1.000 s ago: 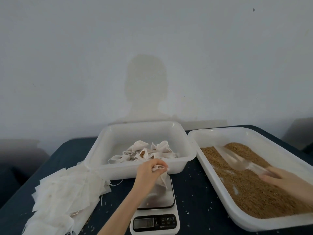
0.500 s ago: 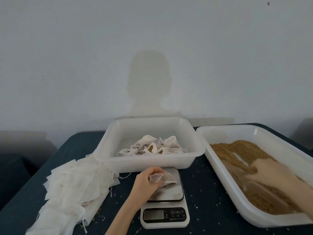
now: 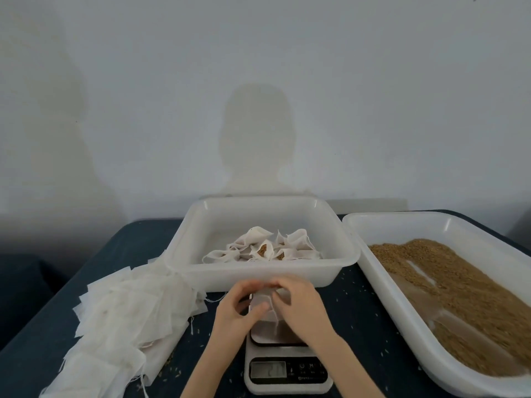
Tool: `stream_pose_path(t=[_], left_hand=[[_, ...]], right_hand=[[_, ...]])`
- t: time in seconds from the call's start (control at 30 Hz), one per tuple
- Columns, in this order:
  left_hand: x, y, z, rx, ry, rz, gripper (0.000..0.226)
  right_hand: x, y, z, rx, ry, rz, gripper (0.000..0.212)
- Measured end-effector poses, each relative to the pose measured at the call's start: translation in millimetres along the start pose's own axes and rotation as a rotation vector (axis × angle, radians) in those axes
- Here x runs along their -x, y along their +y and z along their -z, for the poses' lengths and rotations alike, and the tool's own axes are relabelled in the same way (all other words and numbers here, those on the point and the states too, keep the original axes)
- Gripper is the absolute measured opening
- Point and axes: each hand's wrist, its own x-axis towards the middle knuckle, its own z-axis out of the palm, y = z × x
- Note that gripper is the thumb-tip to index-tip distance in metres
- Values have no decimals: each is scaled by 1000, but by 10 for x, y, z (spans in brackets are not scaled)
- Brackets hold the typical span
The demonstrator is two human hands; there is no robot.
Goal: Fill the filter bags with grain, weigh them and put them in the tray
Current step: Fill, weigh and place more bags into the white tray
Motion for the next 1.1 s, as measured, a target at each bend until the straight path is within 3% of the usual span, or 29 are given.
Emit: stream_pose_path(t=[0.17, 0.37, 0.83, 1.1], left_hand=[[-56, -64, -27, 7, 100, 5, 17], [-73, -55, -21, -27, 142, -9, 16], [-75, -100, 60, 3, 304, 62, 14], [-71, -87, 48, -59, 289, 65, 13]], right_hand=[[30, 123, -43, -121, 132, 36, 17], [81, 272, 133, -369, 189, -53, 24], [122, 352, 84, -547, 355, -208, 12], [99, 335, 105, -590, 357, -210, 26]])
